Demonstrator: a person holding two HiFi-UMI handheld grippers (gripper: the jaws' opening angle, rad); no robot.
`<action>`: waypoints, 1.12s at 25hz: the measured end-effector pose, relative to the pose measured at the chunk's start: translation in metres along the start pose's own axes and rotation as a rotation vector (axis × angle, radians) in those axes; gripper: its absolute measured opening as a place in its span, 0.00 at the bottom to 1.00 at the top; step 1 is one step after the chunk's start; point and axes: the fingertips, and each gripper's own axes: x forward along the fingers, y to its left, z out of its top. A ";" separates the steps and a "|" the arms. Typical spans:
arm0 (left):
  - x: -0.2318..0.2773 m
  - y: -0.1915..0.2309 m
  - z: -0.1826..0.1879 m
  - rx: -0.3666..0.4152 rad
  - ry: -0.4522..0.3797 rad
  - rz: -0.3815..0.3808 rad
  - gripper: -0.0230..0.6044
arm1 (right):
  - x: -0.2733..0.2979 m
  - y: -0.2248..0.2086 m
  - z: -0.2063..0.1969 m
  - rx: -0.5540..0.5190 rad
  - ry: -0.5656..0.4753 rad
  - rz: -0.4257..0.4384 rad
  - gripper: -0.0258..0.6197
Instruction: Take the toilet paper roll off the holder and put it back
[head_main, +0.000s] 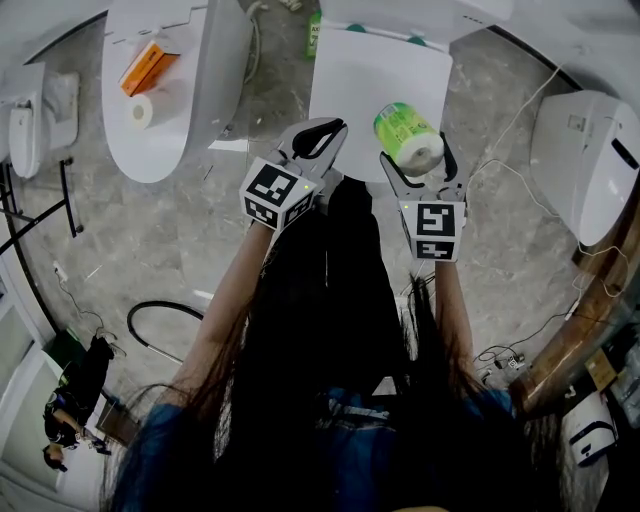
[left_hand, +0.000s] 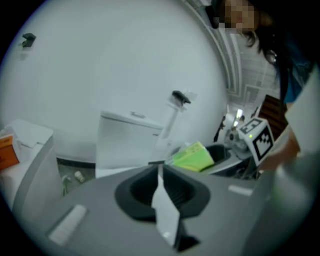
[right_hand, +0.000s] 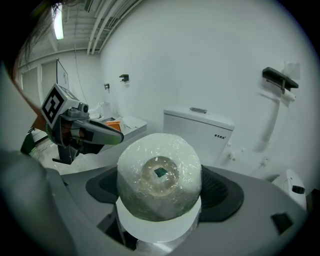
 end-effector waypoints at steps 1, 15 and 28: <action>0.000 0.001 0.000 -0.006 -0.008 0.004 0.06 | 0.002 -0.001 0.001 -0.005 -0.001 0.000 0.75; 0.000 0.015 -0.002 -0.029 -0.004 0.022 0.06 | 0.063 -0.013 -0.028 -0.020 0.094 0.073 0.75; 0.004 0.014 -0.026 -0.047 0.053 0.008 0.06 | 0.204 -0.012 -0.099 -0.210 0.391 0.084 0.75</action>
